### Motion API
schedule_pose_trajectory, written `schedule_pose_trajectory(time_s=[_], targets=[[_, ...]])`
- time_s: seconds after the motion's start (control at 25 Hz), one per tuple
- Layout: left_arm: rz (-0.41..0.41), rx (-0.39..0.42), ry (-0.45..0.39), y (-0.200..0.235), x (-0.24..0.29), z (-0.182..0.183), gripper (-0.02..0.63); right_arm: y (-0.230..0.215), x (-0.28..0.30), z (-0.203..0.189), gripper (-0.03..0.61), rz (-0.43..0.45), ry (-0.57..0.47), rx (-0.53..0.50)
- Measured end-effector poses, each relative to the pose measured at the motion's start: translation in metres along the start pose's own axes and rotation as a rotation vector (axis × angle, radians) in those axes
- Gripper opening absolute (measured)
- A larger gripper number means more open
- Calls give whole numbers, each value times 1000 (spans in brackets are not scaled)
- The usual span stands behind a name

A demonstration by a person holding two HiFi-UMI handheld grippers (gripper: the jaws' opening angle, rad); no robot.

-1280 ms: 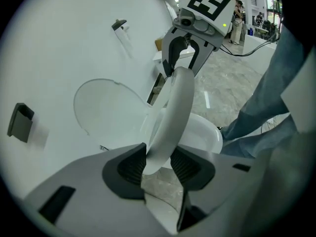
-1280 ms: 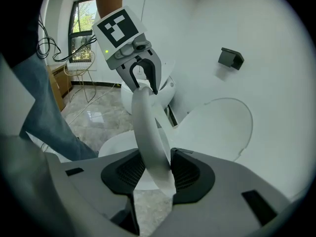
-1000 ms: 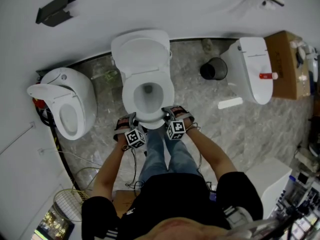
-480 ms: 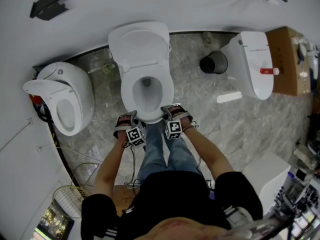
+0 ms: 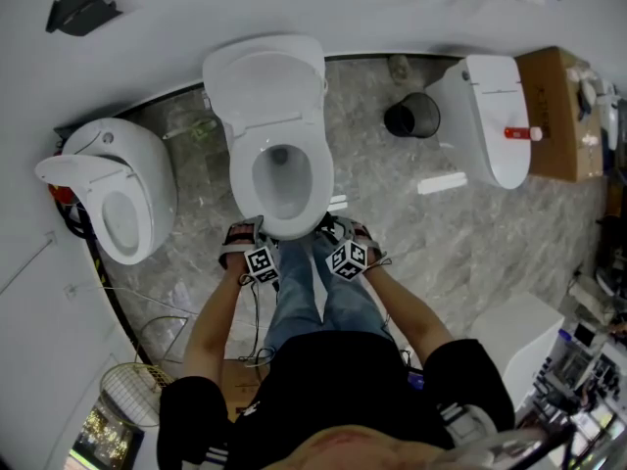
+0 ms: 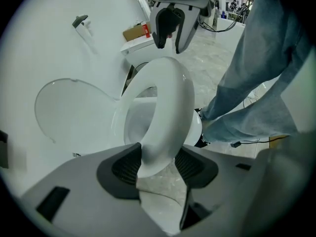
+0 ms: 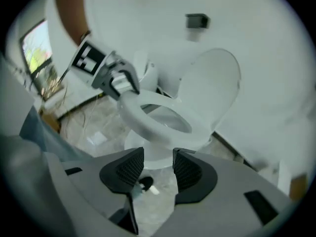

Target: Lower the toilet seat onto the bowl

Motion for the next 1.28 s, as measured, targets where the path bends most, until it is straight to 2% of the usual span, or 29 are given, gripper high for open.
schedule_pose_trajectory(time_s=[0.16, 0.32, 0.36, 0.44, 0.52, 0.6, 0.76, 0.84, 0.92, 1.0, 1.08, 1.12, 1.2, 1.28], targets=[[-14, 10, 13, -9, 7, -1, 219, -4, -5, -38, 159, -22, -29, 629], [-22, 22, 27, -15, 13, -3, 225, -1, 5, -52, 161, 50, -171, 1281], [-26, 26, 31, -16, 15, -4, 229, -1, 10, -54, 181, 56, -208, 1427], [-37, 33, 38, -20, 18, -6, 233, -2, 19, -57, 206, 46, -272, 1649], [-47, 38, 43, -24, 22, -7, 238, -2, 29, -61, 210, 26, -331, 1795], [-55, 44, 50, -27, 25, -8, 242, -1, 39, -63, 212, 13, -361, 1870], [-60, 53, 57, -31, 28, -10, 245, 3, 55, -67, 202, -13, -318, 1907], [-51, 48, 59, -33, 29, -9, 245, 3, 58, -70, 152, -30, -297, 1906], [-29, 28, 67, -33, 29, -10, 247, 2, 60, -72, 150, -27, -297, 1901], [14, -32, 97, -35, 25, -18, 246, 3, 62, -74, 149, -24, -292, 1894], [55, -178, 159, -38, 18, -35, 245, 5, 63, -77, 149, -31, -279, 1889], [65, -295, 197, -41, 14, -47, 247, 5, 64, -78, 149, -34, -275, 1890], [57, -626, 255, -54, 6, -75, 267, 7, 65, -79, 149, -38, -265, 1892], [27, -1031, 272, -67, -2, -97, 273, 8, 65, -80, 149, -37, -251, 1890]])
Point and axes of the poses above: the fingertips, and each gripper's own axes: x forward along the fingers, y to its left, z out of its top, the point moved 6 cm from there along -x, backward along the fingers, and after that the axes turned 12 degrees about -y, right-handed, at the moved point
